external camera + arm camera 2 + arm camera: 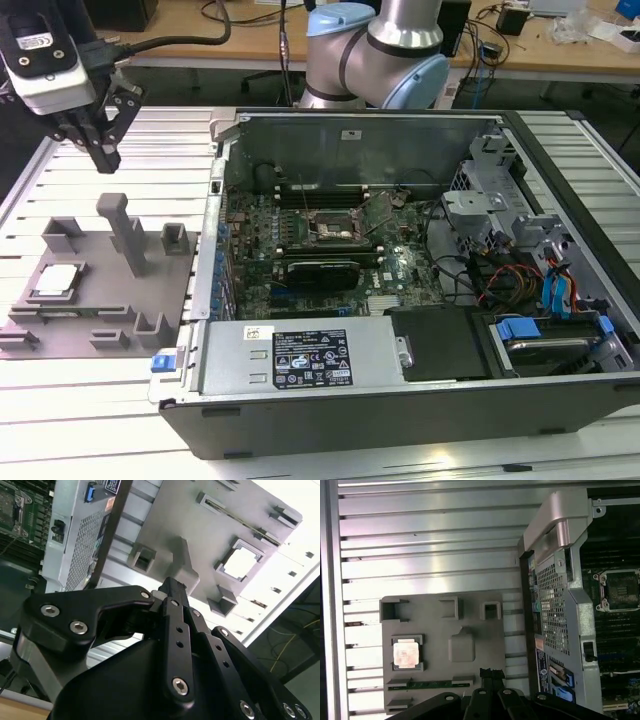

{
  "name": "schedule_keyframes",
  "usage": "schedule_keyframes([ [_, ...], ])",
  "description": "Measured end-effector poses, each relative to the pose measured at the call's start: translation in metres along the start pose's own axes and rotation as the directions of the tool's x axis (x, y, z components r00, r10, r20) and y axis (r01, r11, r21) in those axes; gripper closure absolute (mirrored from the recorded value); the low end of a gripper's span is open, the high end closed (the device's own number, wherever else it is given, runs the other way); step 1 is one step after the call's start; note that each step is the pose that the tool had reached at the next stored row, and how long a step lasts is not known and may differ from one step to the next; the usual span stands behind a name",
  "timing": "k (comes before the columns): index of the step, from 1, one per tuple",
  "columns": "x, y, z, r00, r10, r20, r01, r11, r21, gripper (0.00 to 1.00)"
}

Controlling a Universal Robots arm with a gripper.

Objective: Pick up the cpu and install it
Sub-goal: 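Reach for the cpu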

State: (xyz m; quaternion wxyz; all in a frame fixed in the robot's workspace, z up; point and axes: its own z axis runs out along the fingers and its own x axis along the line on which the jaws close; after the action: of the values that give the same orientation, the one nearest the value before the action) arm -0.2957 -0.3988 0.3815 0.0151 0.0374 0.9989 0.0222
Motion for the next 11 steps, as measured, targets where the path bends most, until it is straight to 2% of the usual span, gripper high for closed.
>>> schedule_keyframes([
  [11,0.0228,-0.0019,0.0029,1.0000,0.000,0.0000,0.000,1.0000,0.0000,0.89],
])
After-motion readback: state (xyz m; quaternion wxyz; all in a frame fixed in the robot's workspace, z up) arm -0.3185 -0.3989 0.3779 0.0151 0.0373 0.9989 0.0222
